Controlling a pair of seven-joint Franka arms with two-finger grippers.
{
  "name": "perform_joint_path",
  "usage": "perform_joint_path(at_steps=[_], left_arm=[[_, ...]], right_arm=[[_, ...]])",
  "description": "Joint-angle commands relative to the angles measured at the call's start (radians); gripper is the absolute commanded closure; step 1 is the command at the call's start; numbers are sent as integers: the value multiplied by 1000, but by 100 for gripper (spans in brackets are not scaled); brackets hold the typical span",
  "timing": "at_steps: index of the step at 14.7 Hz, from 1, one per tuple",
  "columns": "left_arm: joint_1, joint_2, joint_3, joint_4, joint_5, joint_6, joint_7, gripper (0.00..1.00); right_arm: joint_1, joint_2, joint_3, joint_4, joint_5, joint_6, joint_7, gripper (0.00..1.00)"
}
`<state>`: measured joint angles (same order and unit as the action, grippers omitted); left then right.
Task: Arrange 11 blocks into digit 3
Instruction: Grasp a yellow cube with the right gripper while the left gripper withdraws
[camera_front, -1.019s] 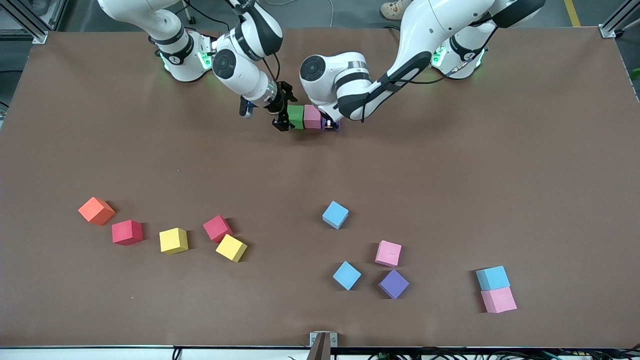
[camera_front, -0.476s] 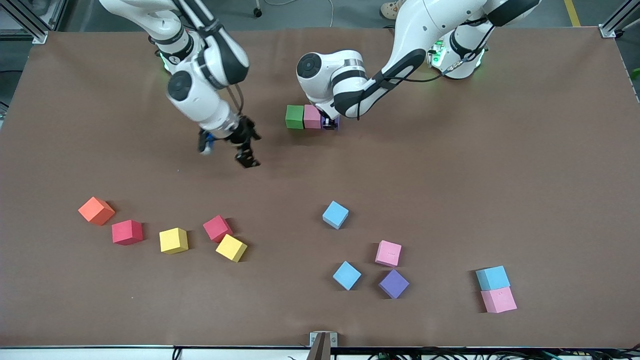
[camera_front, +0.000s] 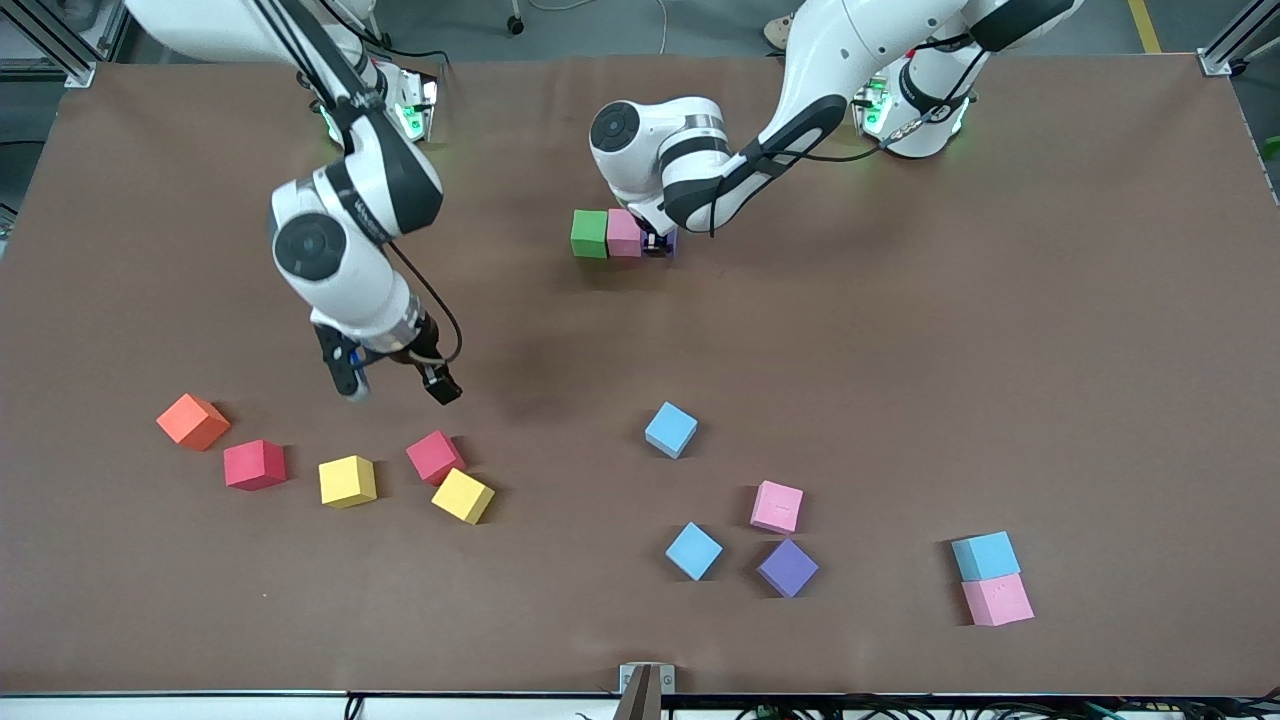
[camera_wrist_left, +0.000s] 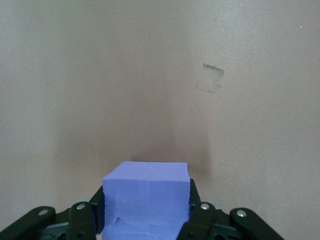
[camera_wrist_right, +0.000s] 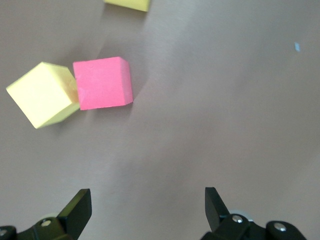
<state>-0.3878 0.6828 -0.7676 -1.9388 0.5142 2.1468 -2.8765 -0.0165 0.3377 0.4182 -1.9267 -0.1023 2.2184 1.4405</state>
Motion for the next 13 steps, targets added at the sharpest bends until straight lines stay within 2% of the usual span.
perform_joint_path(at_steps=[1,2,3,6,8,10,13], left_arm=[[-37,21,2,-9,82,15,-419,62],[-37,21,5,-9,84,15,-414,36],[-37,20,5,-9,84,10,-414,0],[-28,8,2,-6,82,1,-406,0],[-26,-8,-1,13,79,-42,-399,0],[-23,-9,-21,46,69,-97,-386,0],[-13,-14,-65,87,64,-168,-365,0]], right_arm=[[-37,133,13,205,-31,-129,-101,0],[-45,145,13,228,-33,-131,-110,0],[-45,161,13,259,-33,-132,-109,0],[-37,202,13,317,-68,-123,-114,0],[-33,253,13,409,-124,-125,-127,0],[-36,290,13,442,-212,-123,-223,0],[-50,339,14,463,-208,-53,-252,0]])
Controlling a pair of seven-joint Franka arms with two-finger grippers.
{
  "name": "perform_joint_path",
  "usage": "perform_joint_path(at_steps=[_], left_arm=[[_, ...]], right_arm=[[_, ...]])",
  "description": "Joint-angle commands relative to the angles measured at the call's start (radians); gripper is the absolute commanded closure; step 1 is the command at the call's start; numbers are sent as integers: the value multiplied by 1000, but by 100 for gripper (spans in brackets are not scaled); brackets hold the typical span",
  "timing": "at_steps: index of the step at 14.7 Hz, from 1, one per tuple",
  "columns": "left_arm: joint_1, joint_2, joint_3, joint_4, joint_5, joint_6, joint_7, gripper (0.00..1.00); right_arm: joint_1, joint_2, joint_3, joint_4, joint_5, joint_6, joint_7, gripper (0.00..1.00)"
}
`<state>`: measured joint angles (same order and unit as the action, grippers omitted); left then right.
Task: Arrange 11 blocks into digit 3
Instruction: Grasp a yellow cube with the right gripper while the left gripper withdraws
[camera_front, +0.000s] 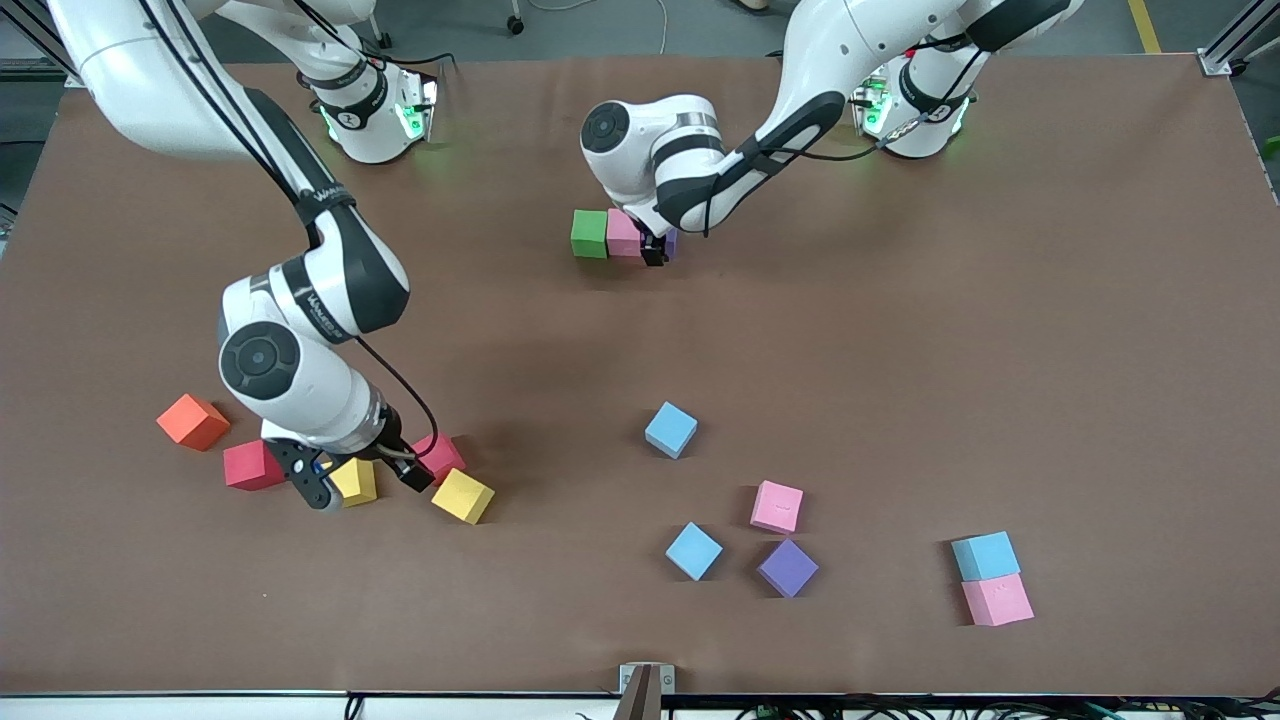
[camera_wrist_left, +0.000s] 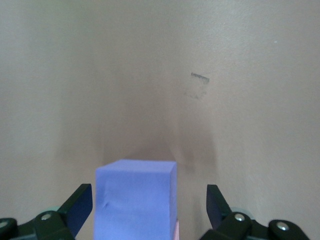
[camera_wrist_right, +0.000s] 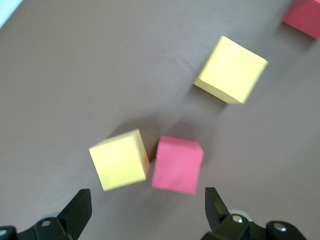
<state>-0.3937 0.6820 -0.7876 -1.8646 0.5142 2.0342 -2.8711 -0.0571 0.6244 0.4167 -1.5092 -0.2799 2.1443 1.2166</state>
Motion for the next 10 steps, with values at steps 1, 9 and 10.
perform_joint_path(at_steps=[1,9,10], left_arm=[[-7,-13,-51,31,64,-81,-361,0],[192,-78,-111,94,41,-187,233,0],[229,-78,-110,99,46,-187,325,0]], right_arm=[[-12,66,16,58,-30,25,-32,0],[16,156,13,118,-88,106,-175,0],[22,184,11,157,-90,95,-178,0]])
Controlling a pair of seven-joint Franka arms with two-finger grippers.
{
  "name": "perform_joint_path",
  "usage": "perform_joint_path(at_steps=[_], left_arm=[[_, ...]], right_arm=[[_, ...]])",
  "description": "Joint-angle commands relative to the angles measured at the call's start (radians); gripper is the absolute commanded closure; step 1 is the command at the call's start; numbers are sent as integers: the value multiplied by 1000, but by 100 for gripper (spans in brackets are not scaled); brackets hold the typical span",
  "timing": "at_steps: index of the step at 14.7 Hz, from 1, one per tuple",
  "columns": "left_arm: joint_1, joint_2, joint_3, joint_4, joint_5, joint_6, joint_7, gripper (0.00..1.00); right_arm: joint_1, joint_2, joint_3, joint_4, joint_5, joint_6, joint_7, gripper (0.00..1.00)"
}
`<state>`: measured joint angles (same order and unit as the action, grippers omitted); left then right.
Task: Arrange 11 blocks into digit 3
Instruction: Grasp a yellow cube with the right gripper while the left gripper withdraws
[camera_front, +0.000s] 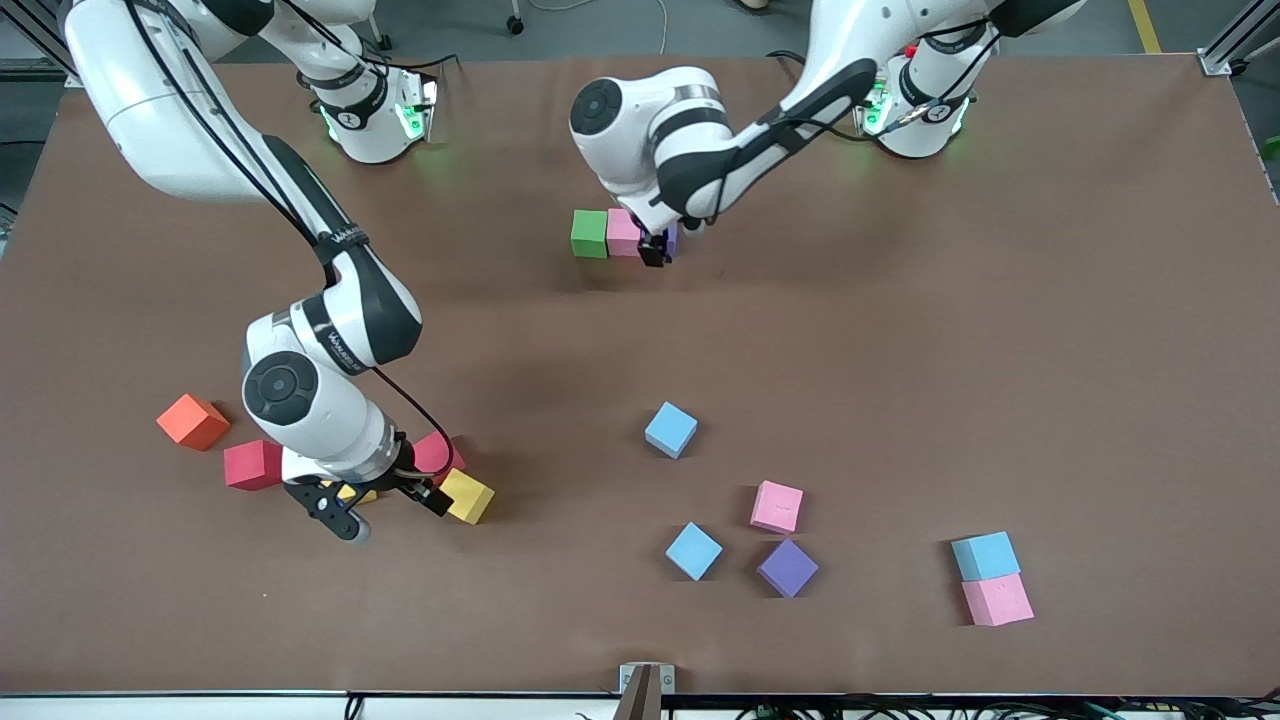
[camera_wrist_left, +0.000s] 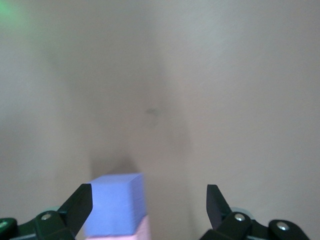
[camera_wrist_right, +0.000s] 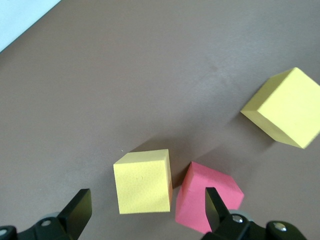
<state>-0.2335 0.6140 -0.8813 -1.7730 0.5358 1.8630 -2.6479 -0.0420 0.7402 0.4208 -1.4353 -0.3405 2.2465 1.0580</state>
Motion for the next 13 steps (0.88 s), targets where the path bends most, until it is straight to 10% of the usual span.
perform_joint_path(at_steps=[1,13], left_arm=[[112,-13,-15,15,26,-16,188,0],[490,64,68,127,328,85,912,0]], right_arm=[[19,90,-8,113,-29,-16,-21,0],[106,168,-80,174,-28,-5,-171,0]])
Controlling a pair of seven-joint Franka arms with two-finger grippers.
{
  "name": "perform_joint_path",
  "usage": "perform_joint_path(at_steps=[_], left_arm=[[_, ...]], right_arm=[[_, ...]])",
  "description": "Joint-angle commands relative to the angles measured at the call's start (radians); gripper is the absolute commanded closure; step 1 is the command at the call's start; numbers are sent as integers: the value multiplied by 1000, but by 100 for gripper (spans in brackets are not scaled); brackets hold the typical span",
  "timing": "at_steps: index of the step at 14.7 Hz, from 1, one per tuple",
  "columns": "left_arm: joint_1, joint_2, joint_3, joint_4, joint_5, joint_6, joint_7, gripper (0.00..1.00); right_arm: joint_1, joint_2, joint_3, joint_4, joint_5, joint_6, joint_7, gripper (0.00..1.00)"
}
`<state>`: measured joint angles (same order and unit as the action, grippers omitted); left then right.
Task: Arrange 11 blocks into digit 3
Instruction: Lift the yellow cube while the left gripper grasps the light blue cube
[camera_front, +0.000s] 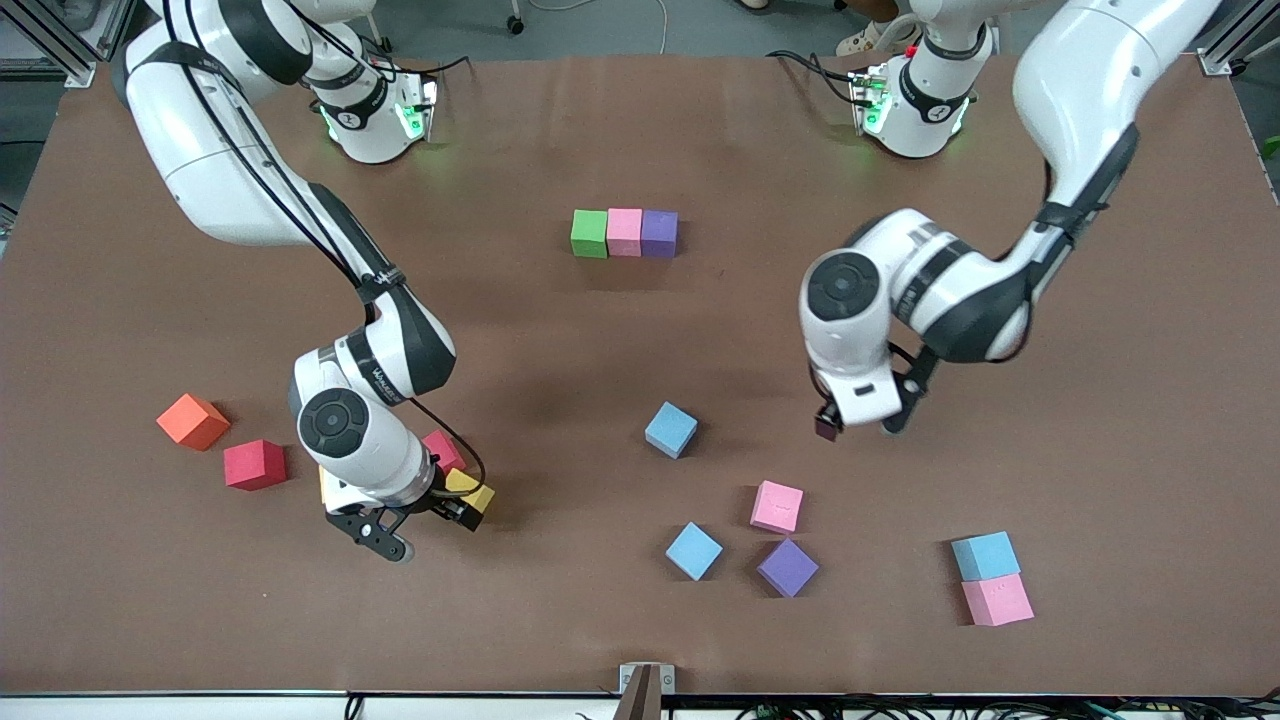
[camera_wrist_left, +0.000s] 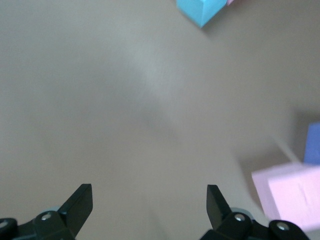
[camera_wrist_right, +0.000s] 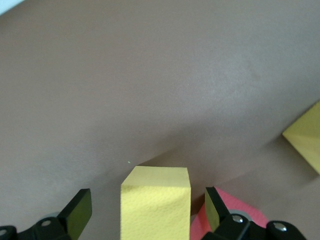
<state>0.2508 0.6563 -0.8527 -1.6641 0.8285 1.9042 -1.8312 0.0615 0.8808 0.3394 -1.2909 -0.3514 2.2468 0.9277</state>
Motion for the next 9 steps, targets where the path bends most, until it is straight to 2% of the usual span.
perform_joint_path(at_steps=[1,4,9], left_arm=[[5,22,78,29,35,76,174,0],[10,31,168,95,14,93,471,0],[87,80,182,176,-6,140,811,0]], right_arm=[[4,32,1,28,-17,-4,-41,0],[4,52,1,28,-14,0,-33,0],[11,69,1,30,-14,25,-35,0]])
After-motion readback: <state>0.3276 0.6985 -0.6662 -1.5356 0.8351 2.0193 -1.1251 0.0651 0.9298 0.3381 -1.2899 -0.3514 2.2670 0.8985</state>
